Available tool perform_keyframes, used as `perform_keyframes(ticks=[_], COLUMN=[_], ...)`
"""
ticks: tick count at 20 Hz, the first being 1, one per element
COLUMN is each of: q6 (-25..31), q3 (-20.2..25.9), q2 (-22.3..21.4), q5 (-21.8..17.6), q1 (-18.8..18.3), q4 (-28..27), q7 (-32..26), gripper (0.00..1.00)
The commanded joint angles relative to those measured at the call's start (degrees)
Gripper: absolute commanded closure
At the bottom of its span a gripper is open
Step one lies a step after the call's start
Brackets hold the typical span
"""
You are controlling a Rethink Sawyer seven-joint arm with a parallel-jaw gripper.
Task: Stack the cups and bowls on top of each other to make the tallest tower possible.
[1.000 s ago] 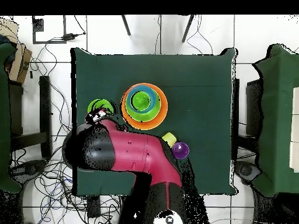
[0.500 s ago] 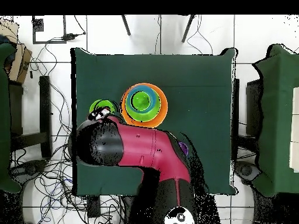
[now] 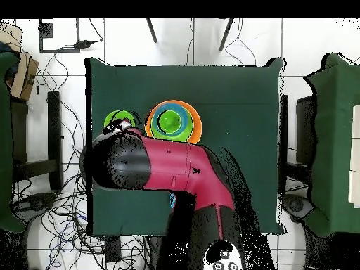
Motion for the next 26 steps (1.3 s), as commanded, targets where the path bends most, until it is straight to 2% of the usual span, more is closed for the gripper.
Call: perform_keyframes(ticks=[1, 11, 26], q6=[7.81, 10.47, 9.9], q3=[6.3, 9.98, 15.22], q2=[3.0, 3.5, 4.41], q5=[-7.8, -10.64, -14.55], q1=[-2.95, -7.09, -12.48], q4=[-4.75, -7.05, -6.33], q7=[-14.5, -16.71, -17.49], gripper=[1.0, 1.0, 1.0])
